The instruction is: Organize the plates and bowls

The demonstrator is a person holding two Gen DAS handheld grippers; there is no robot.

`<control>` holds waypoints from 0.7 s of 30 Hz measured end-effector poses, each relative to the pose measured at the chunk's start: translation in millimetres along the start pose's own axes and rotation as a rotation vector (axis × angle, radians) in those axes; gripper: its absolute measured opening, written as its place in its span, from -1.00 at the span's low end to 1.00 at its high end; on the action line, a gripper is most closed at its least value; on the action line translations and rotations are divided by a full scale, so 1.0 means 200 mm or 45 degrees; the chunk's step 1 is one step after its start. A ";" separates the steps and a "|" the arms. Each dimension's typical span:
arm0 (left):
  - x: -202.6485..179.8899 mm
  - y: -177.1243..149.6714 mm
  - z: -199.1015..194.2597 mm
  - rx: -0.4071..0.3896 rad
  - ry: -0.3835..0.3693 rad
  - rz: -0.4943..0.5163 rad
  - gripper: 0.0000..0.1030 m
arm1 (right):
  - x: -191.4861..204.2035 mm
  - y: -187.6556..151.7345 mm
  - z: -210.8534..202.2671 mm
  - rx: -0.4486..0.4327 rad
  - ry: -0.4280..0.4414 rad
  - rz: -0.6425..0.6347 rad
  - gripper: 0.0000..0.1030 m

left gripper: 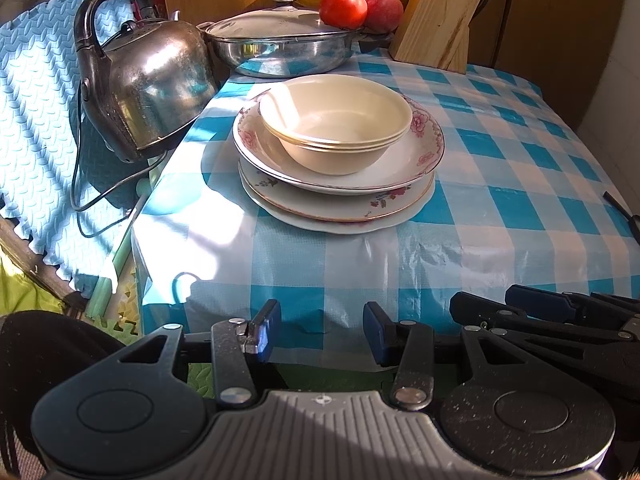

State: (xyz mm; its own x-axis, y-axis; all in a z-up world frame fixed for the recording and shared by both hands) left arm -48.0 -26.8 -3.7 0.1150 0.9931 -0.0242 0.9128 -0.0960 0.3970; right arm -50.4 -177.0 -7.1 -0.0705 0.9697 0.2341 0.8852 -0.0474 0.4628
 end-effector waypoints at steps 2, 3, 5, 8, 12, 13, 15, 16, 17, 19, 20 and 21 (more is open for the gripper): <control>0.00 0.00 0.00 -0.001 -0.001 0.000 -0.25 | 0.00 0.00 0.00 -0.003 0.004 0.001 0.13; 0.00 0.00 0.00 0.000 -0.001 0.000 -0.25 | 0.00 0.00 0.00 -0.004 0.004 0.000 0.13; 0.00 0.00 0.00 0.002 -0.005 0.000 -0.25 | 0.00 0.00 0.00 -0.003 0.004 -0.001 0.13; 0.01 0.00 0.00 0.006 -0.012 -0.002 -0.25 | 0.00 0.00 0.00 -0.001 0.006 0.000 0.13; 0.01 0.00 0.01 0.004 -0.017 0.004 -0.25 | 0.00 0.00 0.00 0.000 0.006 0.001 0.13; 0.01 0.00 0.00 -0.005 -0.018 0.007 -0.25 | 0.00 0.00 0.00 0.001 0.007 0.002 0.12; 0.00 0.00 -0.01 -0.041 -0.004 0.020 -0.25 | 0.00 0.00 0.00 -0.002 0.012 0.006 0.12; 0.00 0.00 -0.01 -0.057 0.005 0.028 -0.25 | 0.00 0.00 0.00 -0.005 0.015 0.008 0.12; -0.01 0.00 -0.02 -0.071 0.011 0.033 -0.23 | 0.00 0.00 0.00 -0.010 0.019 0.012 0.12; 0.00 0.00 -0.03 -0.098 0.033 0.033 -0.15 | -0.01 0.00 0.00 -0.016 0.032 0.024 0.12; 0.00 0.00 -0.03 -0.103 0.042 0.029 -0.07 | -0.01 0.00 -0.01 -0.021 0.036 0.028 0.12; 0.00 0.00 -0.03 -0.103 0.048 0.024 -0.01 | -0.01 0.00 -0.01 -0.025 0.035 0.028 0.12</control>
Point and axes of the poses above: each gripper's, at about its wrist camera, not at the fingertips, and z roughly the way its jaws point, x to its left, y to its top, the point moved 2 cm from there along z, roughly the way its jaws point, and after that the axes turned 12 degrees about x, right-handed, at the moved point
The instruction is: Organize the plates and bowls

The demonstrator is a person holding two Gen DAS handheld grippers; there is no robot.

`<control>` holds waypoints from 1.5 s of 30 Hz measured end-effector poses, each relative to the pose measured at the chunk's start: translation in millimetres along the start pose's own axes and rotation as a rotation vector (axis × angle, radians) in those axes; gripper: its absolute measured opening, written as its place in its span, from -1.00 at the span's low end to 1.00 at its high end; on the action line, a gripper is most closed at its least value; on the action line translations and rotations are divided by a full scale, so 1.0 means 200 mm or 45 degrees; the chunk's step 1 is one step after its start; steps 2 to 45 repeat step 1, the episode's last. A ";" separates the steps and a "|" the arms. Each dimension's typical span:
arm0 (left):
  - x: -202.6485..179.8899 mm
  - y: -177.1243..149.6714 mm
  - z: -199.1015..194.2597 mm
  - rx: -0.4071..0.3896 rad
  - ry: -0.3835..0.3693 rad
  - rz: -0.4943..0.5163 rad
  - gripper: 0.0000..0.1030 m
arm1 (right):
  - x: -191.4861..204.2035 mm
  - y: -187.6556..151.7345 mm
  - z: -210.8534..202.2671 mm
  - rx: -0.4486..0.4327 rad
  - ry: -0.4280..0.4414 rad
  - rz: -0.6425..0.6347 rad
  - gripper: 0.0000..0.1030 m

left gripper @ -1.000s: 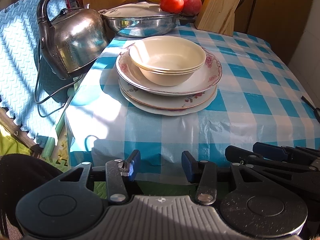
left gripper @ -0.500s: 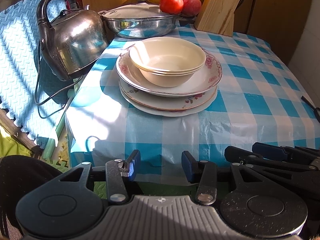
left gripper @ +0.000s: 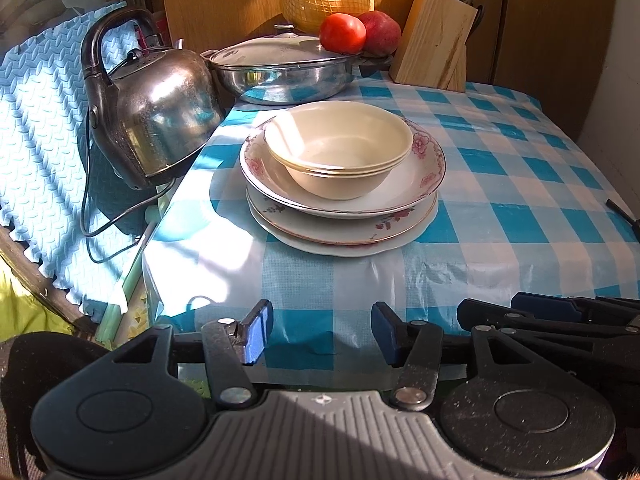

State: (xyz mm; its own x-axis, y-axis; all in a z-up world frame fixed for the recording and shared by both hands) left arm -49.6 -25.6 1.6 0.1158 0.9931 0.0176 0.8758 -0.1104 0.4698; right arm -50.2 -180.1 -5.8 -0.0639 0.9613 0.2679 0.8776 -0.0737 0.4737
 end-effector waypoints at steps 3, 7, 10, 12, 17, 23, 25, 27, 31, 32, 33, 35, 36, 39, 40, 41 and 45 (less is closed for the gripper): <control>0.01 0.00 0.00 0.007 -0.006 -0.008 0.00 | 0.00 0.00 0.00 -0.005 -0.001 0.001 0.12; 0.01 0.00 0.00 0.007 -0.006 -0.008 0.00 | 0.00 0.00 0.00 -0.005 -0.001 0.001 0.12; 0.01 0.00 0.00 0.007 -0.006 -0.008 0.00 | 0.00 0.00 0.00 -0.005 -0.001 0.001 0.12; 0.01 0.00 0.00 0.007 -0.006 -0.008 0.00 | 0.00 0.00 0.00 -0.005 -0.001 0.001 0.12; 0.01 0.00 0.00 0.007 -0.006 -0.008 0.00 | 0.00 0.00 0.00 -0.005 -0.001 0.001 0.12; 0.01 0.00 0.00 0.007 -0.006 -0.008 0.00 | 0.00 0.00 0.00 -0.005 -0.001 0.001 0.12; 0.01 0.00 0.00 0.007 -0.006 -0.008 0.00 | 0.00 0.00 0.00 -0.005 -0.001 0.001 0.12; 0.01 0.00 0.00 0.007 -0.006 -0.008 0.00 | 0.00 0.00 0.00 -0.005 -0.001 0.001 0.12; 0.01 0.00 0.00 0.007 -0.006 -0.008 0.00 | 0.00 0.00 0.00 -0.005 -0.001 0.001 0.12; 0.01 0.00 0.00 0.007 -0.006 -0.008 0.00 | 0.00 0.00 0.00 -0.005 -0.001 0.001 0.12; 0.01 0.00 0.00 0.007 -0.006 -0.008 0.00 | 0.00 0.00 0.00 -0.005 -0.001 0.001 0.12; 0.01 0.00 0.00 0.007 -0.006 -0.008 0.00 | 0.00 0.00 0.00 -0.005 -0.001 0.001 0.12; 0.01 0.00 0.00 0.007 -0.006 -0.008 0.00 | 0.00 0.00 0.00 -0.005 -0.001 0.001 0.12; 0.01 0.00 0.00 0.007 -0.006 -0.008 0.00 | 0.00 0.00 0.00 -0.005 -0.001 0.001 0.12; 0.01 0.00 0.00 0.007 -0.006 -0.008 0.00 | 0.00 0.00 0.00 -0.005 -0.001 0.001 0.12; 0.01 0.00 0.00 0.007 -0.006 -0.008 0.00 | 0.00 0.00 0.00 -0.005 -0.001 0.001 0.12; 0.01 0.00 0.00 0.007 -0.006 -0.008 0.00 | 0.00 0.00 0.00 -0.005 -0.001 0.001 0.12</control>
Point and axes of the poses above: each gripper's, at about its wrist camera, not at the fingertips, and z roughly the way its jaws point, x to its left, y to its top, the point moved 2 cm from there along z, roughly the way its jaws point, and after that the axes turned 12 degrees about x, right-handed, at the moved point
